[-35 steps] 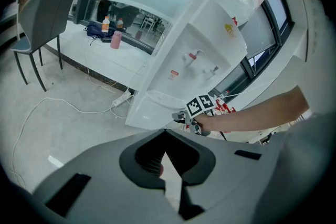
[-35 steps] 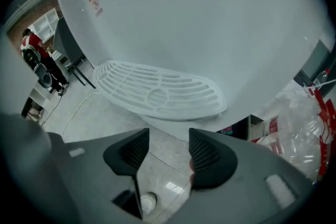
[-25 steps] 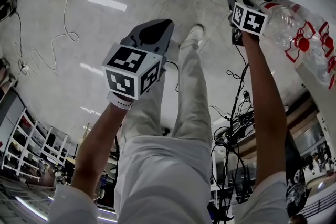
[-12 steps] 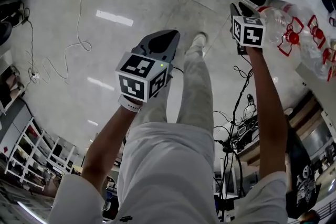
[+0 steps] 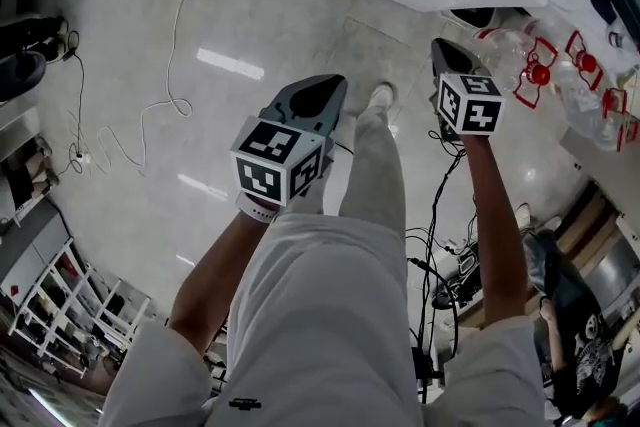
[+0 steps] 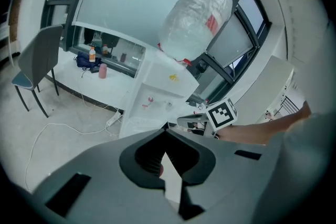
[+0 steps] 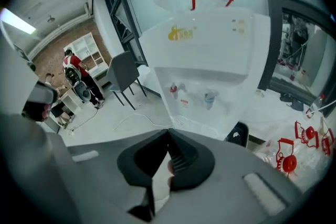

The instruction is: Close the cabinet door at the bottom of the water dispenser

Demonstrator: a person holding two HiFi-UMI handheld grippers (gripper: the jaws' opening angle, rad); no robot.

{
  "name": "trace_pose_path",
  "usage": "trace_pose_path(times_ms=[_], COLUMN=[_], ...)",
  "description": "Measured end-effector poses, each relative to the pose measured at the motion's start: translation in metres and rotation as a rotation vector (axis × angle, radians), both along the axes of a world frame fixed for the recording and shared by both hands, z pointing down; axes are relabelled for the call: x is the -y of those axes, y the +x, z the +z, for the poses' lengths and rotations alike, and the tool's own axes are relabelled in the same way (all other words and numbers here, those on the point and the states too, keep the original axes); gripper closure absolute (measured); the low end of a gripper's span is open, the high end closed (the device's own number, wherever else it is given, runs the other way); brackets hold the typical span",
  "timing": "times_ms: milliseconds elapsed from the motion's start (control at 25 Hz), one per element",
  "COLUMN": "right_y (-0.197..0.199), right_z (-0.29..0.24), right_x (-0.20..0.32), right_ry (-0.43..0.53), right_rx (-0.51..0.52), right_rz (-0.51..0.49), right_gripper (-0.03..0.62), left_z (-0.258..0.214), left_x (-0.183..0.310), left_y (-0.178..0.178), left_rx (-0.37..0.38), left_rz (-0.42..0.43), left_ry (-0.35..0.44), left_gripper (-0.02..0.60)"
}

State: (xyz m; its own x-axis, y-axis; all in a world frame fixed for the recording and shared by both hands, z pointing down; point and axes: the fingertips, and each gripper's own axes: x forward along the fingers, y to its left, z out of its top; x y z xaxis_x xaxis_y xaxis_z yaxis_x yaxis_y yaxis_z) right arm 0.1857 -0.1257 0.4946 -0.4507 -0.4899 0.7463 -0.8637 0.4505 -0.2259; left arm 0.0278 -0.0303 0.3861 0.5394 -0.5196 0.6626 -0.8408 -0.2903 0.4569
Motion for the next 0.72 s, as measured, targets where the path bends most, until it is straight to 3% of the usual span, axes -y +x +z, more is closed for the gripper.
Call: trace_pose_path(times_ms=[480, 720], right_y=[0.006, 0.005], right_z=[-0.124, -0.175], right_x=[-0.050, -0.076], right_ry=[0.060, 0.106], right_rx=[0.208, 0.262], right_rz=[0.132, 0.135], right_gripper=[0.585, 0.585], left_z=[-0.080, -0.113], left_x=[-0.024, -0.044], left_y=[0.000, -0.002], left_rx=[-0.009, -0.015], left_rz=[-0.004, -0.002], left_ry=[0.108, 0.159], left_gripper=[0.581, 0.580])
